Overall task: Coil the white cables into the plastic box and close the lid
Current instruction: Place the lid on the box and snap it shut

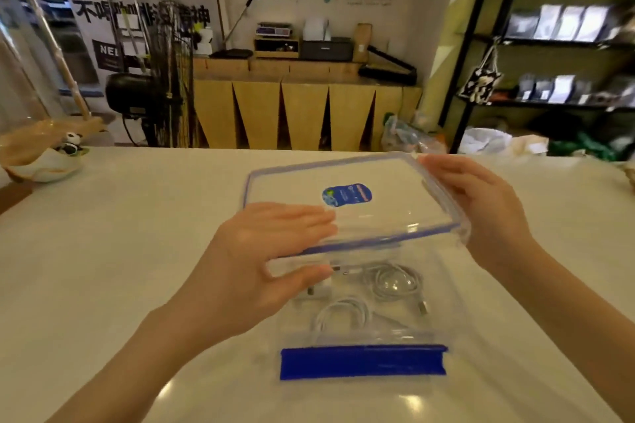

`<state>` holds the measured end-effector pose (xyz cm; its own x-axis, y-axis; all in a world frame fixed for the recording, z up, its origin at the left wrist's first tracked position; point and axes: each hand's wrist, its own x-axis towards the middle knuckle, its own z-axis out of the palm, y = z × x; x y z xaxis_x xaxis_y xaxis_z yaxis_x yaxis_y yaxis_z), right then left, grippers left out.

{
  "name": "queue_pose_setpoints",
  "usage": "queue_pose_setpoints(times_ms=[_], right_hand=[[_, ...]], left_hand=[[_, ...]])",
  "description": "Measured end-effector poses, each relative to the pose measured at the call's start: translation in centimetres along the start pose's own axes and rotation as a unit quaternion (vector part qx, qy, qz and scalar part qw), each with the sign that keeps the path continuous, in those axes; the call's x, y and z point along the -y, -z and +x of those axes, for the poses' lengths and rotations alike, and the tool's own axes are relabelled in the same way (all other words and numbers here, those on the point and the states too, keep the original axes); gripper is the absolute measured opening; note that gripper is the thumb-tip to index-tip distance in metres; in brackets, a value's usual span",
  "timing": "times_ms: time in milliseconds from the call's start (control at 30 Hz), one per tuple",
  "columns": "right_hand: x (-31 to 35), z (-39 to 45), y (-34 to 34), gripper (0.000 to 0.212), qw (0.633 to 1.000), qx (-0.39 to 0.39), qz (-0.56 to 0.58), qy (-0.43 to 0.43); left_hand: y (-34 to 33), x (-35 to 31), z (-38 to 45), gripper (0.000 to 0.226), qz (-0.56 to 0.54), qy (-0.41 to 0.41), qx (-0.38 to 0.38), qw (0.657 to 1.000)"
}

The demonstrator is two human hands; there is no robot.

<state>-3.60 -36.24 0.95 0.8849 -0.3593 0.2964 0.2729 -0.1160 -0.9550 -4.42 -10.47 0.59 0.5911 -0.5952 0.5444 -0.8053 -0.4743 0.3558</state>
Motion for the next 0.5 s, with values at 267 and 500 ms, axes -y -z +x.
queue_pose_setpoints(times_ms=[267,500], right_hand=[[-3.0,-5.5,2.8,0.027,0.997,-0.022,-0.005,-0.067],[-4.0,-7.0,2.7,0.031,0.996,-0.034,-0.001,-0.087]], left_hand=[[-3.6,-0.5,-1.9,0.043,-0.066,-0.036,0.048,0.996],[-4.1,-0.2,-2.8,0.043,-0.070,-0.027,0.084,0.994]])
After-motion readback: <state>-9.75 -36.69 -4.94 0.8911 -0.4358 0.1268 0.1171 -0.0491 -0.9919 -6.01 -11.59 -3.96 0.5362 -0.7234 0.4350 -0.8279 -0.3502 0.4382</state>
